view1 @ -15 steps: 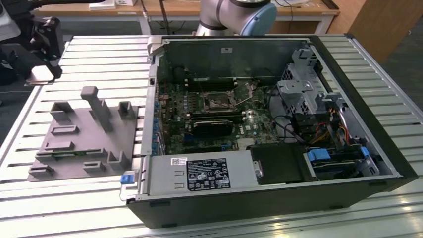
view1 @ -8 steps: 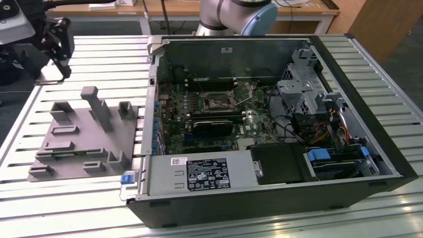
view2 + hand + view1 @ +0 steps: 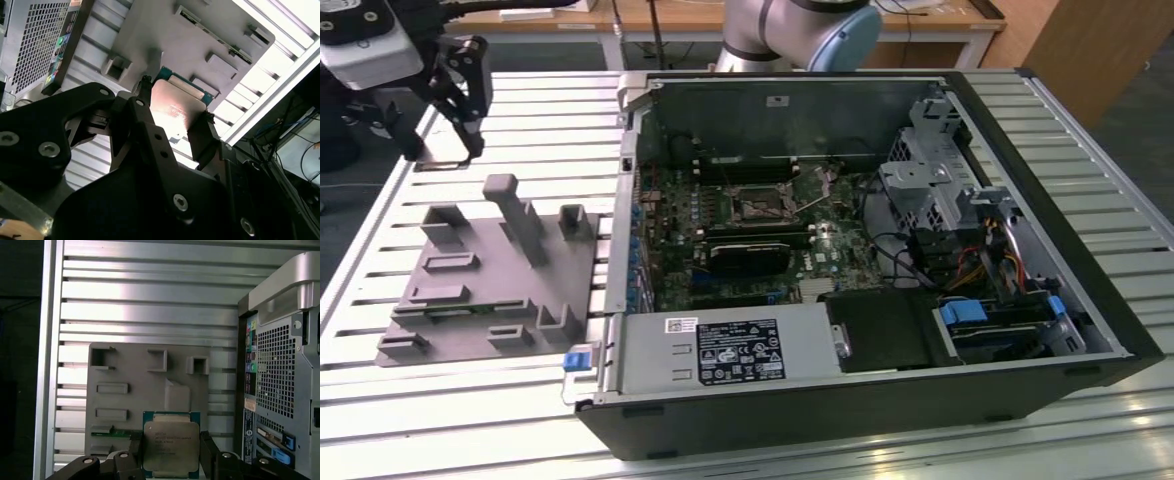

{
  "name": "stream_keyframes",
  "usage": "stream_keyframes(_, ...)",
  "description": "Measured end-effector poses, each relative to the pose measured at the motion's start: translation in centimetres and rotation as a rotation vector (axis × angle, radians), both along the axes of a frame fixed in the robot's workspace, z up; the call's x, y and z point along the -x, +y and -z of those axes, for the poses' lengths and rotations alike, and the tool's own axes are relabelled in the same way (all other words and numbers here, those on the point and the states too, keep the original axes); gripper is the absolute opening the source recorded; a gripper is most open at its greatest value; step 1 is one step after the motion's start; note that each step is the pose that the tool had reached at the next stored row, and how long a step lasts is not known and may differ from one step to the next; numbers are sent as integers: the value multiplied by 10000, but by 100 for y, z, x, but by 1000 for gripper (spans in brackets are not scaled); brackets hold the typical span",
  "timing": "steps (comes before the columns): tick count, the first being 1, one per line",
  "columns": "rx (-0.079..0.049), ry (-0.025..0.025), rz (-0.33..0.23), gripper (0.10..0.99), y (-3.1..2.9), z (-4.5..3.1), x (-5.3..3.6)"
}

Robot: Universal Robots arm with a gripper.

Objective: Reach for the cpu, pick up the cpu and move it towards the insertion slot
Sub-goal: 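Pick up the cpu and move it towards the insertion slot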

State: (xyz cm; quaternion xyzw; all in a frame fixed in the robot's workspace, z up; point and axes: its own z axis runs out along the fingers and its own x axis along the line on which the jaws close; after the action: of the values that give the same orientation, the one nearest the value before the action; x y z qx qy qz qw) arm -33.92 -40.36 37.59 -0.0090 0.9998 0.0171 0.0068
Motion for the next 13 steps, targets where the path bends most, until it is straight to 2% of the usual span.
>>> stream_keyframes(13, 1, 1, 0, 541, 3, 3, -237)
